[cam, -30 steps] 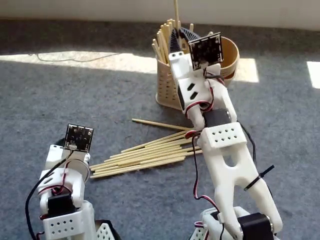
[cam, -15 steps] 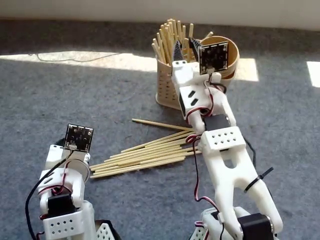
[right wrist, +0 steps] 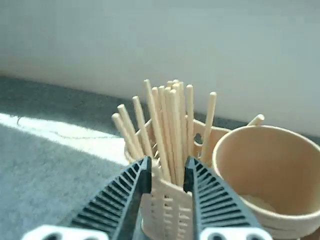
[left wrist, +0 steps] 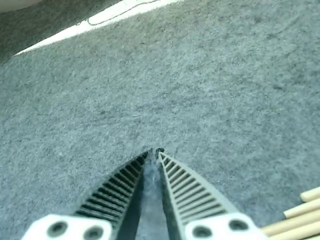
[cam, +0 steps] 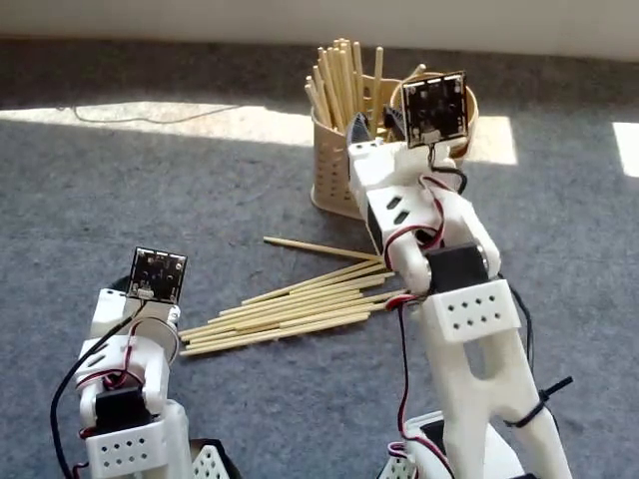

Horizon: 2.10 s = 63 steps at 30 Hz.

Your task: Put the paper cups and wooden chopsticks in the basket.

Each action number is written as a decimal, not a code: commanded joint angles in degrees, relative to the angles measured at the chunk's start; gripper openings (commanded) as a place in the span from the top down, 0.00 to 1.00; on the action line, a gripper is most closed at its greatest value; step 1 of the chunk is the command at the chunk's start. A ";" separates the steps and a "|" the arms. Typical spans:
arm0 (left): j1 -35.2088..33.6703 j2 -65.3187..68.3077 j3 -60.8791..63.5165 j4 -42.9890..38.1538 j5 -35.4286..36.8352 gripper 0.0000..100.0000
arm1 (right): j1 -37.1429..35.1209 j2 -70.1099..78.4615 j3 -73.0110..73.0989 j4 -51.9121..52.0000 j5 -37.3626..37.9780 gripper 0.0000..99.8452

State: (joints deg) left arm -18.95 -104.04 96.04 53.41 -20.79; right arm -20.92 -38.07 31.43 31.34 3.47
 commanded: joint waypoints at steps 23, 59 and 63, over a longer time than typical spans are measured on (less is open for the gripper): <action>0.92 -0.13 1.10 -0.09 -0.26 0.96 | -14.20 24.92 -23.08 39.96 23.03 0.88; 0.84 -0.13 1.10 0.00 -0.26 0.96 | -8.13 66.15 -44.26 39.43 34.02 0.88; 0.84 -0.13 1.10 0.00 -0.26 0.96 | -8.04 67.82 -44.26 39.43 34.02 0.91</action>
State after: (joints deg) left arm -18.95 -104.04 96.04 53.41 -20.79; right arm -29.71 30.42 -10.33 70.64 36.88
